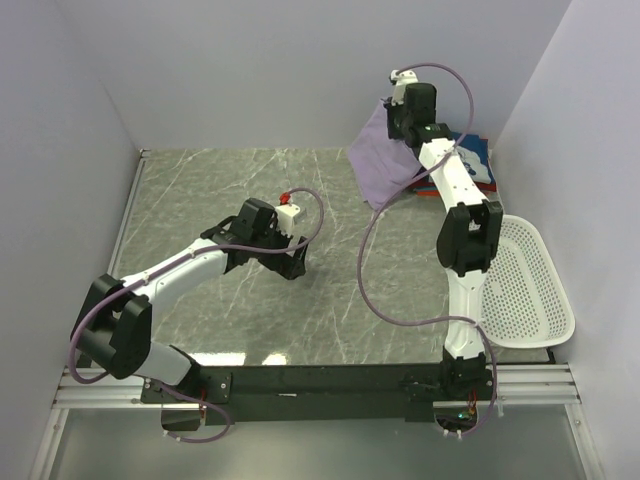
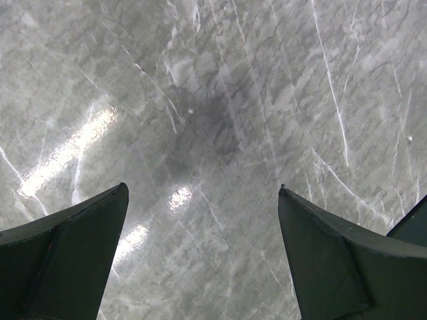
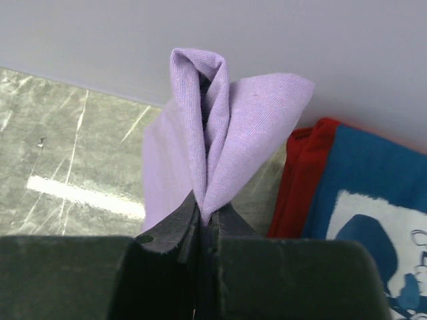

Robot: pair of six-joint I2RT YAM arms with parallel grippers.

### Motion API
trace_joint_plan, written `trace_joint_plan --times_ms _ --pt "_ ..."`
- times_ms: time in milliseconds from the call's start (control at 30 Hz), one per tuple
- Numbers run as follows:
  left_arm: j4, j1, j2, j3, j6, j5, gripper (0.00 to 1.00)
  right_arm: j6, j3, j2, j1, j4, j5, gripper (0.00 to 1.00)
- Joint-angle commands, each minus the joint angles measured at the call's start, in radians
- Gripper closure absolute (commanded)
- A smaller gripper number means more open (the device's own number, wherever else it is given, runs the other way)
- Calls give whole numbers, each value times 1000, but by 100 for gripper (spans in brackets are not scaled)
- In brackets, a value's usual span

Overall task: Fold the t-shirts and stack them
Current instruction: Neatly place the folded tshirt to the corner

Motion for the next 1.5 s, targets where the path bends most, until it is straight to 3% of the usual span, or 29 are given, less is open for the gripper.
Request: trace_joint_plan --times_ms 0,900,1467 --pt "-6 3 -19 10 2 26 1 -32 64 -138 -10 79 22 100" --pt "16 3 3 2 -5 69 1 -67 139 -233 -76 33 -6 100" --pt "0 3 12 18 2 92 1 -84 159 -146 -191 26 -63 100"
